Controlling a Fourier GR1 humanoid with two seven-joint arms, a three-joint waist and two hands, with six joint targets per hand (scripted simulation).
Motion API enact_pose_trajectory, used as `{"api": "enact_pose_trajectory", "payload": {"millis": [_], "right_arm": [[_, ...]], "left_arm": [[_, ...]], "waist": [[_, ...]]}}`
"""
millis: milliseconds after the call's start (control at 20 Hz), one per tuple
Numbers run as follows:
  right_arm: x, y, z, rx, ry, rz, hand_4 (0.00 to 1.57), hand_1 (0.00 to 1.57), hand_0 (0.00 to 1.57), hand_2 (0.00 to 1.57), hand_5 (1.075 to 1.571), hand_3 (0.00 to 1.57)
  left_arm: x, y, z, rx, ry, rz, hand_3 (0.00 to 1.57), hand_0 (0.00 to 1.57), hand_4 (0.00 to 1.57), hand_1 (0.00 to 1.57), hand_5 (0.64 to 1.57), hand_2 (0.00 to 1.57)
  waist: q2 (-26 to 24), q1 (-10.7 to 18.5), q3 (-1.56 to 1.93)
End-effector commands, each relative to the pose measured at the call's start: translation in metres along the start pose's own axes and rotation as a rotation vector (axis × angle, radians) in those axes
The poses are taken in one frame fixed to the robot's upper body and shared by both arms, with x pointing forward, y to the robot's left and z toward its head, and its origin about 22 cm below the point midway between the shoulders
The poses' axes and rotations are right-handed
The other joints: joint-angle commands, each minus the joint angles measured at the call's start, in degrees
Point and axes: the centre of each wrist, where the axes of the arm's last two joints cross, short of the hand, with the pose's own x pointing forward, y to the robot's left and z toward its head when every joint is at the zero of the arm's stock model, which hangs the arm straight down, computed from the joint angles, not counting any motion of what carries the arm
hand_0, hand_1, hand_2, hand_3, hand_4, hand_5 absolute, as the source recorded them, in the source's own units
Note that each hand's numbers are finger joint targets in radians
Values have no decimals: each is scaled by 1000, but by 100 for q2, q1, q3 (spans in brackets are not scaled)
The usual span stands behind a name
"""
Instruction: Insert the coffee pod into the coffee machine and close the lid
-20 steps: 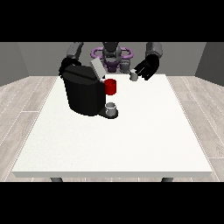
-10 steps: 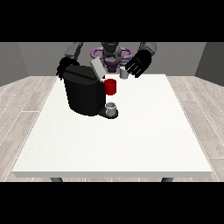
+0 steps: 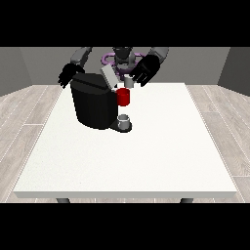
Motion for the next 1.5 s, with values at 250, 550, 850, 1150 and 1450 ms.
{"api": "enact_pose_trajectory", "payload": {"millis": [250,550,850,1150,1450], "right_arm": [[2,-2,-5,-40,-21,-6,480,0,0,0,1571,0],[5,-23,-8,-37,-17,-17,499,0,0,0,1571,0],[0,-17,-5,-43,-23,-39,513,0,0,0,1571,0],[8,-1,3,-37,-42,-36,462,0,0,0,1571,0],[-1,-12,-1,-78,-24,-7,433,0,0,0,1571,0]], "left_arm": [[16,-25,-7,-1,-9,-25,1222,1283,504,1283,1571,1314],[21,1,-11,-20,-30,7,1208,1260,511,1260,1571,1298],[24,-1,-11,-28,-43,-30,1197,1185,492,1185,1571,1262],[-5,-12,-2,-24,-13,-29,1185,1160,506,1160,1571,1244],[10,-31,-7,-87,-32,-19,1197,1236,487,1236,1571,1279]], "waist": [[171,17,0],[280,-52,2],[241,40,2],[325,-50,-2],[230,177,0]]}}
